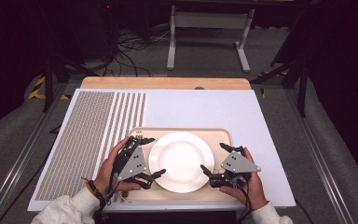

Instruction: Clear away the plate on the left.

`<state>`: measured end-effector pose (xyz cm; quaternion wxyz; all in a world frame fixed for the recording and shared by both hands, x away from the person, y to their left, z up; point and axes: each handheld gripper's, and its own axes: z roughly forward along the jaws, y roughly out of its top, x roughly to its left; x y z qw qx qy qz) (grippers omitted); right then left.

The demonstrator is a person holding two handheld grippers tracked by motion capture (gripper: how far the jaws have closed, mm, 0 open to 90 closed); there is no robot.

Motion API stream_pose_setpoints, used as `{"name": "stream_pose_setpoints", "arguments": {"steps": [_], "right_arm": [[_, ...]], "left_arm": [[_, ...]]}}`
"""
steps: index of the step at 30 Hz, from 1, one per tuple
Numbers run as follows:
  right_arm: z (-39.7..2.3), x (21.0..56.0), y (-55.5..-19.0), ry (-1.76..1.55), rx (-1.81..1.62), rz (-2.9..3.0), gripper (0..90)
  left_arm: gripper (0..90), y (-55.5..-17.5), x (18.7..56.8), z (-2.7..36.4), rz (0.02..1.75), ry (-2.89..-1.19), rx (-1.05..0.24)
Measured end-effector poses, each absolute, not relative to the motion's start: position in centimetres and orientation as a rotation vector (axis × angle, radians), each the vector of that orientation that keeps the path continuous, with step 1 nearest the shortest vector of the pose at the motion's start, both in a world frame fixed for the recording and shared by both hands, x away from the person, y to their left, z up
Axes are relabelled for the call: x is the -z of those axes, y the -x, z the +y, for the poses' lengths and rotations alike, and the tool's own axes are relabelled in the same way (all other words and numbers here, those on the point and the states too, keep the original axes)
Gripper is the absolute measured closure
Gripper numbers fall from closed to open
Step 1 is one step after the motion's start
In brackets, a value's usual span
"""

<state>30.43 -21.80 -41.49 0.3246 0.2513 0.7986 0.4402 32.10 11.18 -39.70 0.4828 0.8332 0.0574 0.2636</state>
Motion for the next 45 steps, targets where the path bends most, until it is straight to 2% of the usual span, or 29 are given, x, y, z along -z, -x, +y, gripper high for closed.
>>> {"name": "stream_pose_setpoints", "arguments": {"steps": [25, 45], "right_arm": [[-21.6, 41.3, -30.2, -0.645, -1.156, 2.093, 7.9], [-21.8, 41.2, -30.1, -0.647, -1.159, 2.083, 7.1]], "left_arm": [[5.6, -32.2, 39.4, 15.8, 0.202, -2.01, -0.731], [5.1, -31.9, 39.8, 18.1, 0.246, -2.012, -0.743]]}}
